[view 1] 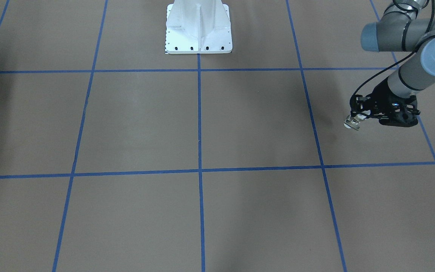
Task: Assemble PPR valve and pipe with both arms
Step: 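Carry the valve with the left gripper to the table center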
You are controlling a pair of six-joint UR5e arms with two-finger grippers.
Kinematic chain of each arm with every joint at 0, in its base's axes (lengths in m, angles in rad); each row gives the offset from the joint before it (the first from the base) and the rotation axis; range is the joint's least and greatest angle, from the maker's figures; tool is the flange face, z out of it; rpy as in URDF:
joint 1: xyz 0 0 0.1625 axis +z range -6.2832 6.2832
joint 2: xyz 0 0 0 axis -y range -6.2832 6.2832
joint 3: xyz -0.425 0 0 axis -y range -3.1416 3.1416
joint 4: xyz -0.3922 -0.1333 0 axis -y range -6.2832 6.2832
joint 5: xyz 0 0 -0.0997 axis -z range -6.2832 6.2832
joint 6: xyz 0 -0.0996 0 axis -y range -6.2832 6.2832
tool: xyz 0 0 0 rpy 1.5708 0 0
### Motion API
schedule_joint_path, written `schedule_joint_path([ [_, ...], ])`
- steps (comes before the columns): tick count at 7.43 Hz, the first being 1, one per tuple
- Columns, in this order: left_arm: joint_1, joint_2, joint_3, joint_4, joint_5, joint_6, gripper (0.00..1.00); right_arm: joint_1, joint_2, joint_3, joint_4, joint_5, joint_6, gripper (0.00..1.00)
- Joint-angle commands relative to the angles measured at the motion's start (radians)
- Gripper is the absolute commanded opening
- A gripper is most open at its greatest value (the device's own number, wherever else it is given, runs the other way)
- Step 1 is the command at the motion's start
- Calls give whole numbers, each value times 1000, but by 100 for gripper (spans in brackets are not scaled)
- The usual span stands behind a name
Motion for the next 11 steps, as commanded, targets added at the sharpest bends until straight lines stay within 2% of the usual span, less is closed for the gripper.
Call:
schedule_joint_path([
  [1,163,-323,-30,314,5,-247,0,0,3,-7,0,1,0,100],
  [2,222,-461,34,326,68,-373,0,0,8,-7,-3,-3,-1,99],
  [4,300,-717,289,309,103,-474,0,0,18,-7,-6,-3,-1,100],
  [5,301,-773,377,260,104,-491,0,-2,23,-8,-12,3,0,100],
  [6,302,-784,446,179,107,-499,0,-2,25,-7,-11,4,-1,100],
  [7,317,-796,532,71,167,-519,0,-2,21,-10,0,4,-3,100],
  [8,331,-797,583,4,179,-523,0,-2,8,-8,3,-3,-8,100],
  [11,373,-795,587,-6,181,-523,0,-8,21,-10,1,-8,0,100],
])
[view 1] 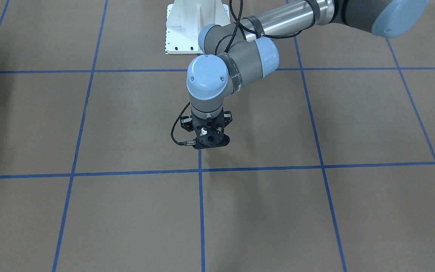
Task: Assemble PPR valve and pipe with both arms
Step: 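Carry the valve with the left gripper to the table center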
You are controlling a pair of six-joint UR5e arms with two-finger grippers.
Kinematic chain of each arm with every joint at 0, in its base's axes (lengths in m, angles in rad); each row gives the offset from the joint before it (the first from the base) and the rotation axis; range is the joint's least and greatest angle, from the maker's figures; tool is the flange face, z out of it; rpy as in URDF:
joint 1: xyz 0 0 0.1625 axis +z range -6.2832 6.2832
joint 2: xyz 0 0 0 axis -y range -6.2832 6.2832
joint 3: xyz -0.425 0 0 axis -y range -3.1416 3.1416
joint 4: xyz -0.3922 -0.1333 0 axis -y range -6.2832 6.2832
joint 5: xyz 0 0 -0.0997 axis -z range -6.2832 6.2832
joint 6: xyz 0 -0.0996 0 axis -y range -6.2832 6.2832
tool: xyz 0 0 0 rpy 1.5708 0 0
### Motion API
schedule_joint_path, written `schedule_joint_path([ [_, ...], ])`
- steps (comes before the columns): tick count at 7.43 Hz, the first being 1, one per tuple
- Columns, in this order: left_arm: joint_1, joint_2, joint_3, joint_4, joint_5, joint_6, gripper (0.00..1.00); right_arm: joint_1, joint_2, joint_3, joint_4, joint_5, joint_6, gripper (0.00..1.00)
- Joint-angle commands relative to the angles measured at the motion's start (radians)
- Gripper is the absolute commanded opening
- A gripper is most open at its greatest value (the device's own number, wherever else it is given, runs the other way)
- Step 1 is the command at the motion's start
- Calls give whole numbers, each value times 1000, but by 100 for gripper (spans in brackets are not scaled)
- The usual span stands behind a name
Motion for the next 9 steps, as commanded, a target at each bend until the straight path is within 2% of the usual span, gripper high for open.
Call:
schedule_joint_path([
  [1,24,1,5,-7,4,-1,0,-2,3,0,-1,4,5,100],
  [5,32,1,40,-93,2,8,0,-2,5,-3,-12,8,7,100],
  [6,32,4,40,-92,4,12,69,-2,6,-4,-15,8,5,99],
  [7,32,4,37,-86,19,9,100,-3,14,-6,-13,8,5,100],
  [9,31,0,19,-76,19,5,100,-10,29,-18,-15,9,17,100],
])
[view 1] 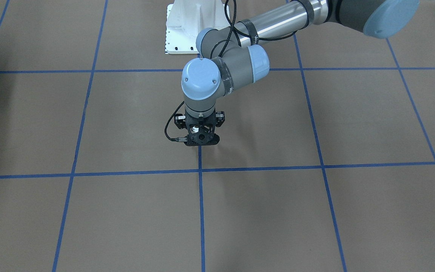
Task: Assemble PPR valve and pipe with both arms
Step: 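Carry the valve with the left gripper to the table center, then set the valve upright, open the left gripper and withdraw it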
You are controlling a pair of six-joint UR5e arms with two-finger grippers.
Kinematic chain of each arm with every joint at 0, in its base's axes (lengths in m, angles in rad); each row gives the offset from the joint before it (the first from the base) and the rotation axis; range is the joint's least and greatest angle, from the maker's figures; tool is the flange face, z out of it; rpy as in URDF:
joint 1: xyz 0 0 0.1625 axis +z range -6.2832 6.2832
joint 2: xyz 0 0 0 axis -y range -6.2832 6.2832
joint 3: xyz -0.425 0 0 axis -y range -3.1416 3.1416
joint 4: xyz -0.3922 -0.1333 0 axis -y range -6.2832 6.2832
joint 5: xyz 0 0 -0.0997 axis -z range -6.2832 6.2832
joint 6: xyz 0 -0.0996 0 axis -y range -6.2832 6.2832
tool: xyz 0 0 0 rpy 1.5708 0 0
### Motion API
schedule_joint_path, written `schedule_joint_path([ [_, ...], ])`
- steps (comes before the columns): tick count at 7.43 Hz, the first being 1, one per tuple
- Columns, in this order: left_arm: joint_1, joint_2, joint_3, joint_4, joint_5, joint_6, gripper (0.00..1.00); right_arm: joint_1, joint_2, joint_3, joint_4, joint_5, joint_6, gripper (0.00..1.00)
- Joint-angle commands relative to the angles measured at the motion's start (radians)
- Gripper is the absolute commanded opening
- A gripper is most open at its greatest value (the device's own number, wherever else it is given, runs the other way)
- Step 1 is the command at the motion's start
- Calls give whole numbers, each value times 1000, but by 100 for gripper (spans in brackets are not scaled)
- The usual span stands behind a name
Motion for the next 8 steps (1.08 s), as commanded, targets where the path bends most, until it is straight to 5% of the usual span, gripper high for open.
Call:
schedule_joint_path([
  [1,-33,3,-86,34,-2,0,100,-3,10,0,-1,7,45,99],
  [2,-74,15,-195,156,0,6,100,-24,13,19,-1,8,55,99],
  [4,-202,344,-579,212,-3,235,100,-145,13,33,28,-71,166,100],
  [5,-275,495,-672,220,-5,413,100,-182,13,18,70,-112,165,100],
  [6,-342,601,-688,217,-8,528,100,-184,10,-42,166,-110,168,100],
  [8,-404,645,-688,218,-13,592,100,-189,13,-171,321,-111,155,99],
])
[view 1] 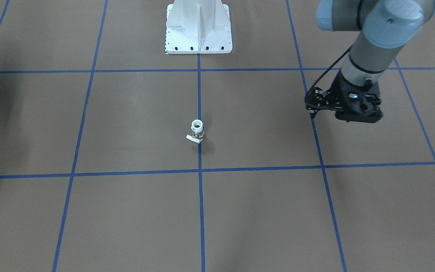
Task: Assemble PPR valve and pipe with both arms
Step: 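Set the valve upright, open the left gripper and withdraw it, then lower the right gripper onto the small silver pipe fitting and grasp it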
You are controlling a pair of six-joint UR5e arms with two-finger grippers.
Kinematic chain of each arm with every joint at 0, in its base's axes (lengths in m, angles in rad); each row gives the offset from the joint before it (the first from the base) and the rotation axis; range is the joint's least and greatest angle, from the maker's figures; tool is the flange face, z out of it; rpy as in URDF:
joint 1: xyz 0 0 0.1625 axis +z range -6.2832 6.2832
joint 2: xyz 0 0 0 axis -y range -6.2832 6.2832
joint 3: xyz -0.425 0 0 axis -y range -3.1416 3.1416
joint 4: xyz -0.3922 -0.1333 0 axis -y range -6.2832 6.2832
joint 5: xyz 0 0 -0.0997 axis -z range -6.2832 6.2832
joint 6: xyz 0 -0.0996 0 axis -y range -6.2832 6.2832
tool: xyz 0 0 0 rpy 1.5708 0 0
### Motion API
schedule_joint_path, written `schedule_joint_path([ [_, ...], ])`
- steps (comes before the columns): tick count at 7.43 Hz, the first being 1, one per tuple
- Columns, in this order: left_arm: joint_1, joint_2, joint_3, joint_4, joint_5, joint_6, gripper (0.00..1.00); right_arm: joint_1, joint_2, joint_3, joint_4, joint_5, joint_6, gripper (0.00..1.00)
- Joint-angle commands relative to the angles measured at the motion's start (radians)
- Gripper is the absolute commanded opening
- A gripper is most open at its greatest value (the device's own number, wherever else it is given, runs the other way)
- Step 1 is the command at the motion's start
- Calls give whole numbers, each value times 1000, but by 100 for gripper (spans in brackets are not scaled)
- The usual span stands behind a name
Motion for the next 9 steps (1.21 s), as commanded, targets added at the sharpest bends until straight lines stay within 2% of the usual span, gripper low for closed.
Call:
schedule_joint_path([
  [1,-41,40,-13,3,-4,51,100,-32,28,-87,105,-4,-6,99],
  [3,-42,40,-13,3,-4,51,100,-86,75,-104,104,-6,-6,99],
  [6,-41,39,-11,3,-20,42,100,-105,89,-205,108,-6,-104,99],
  [8,-39,39,-13,3,-20,42,100,-105,97,-231,107,-6,-135,99],
  [9,-39,40,-13,3,-20,42,100,-105,107,-242,105,-1,-149,93],
])
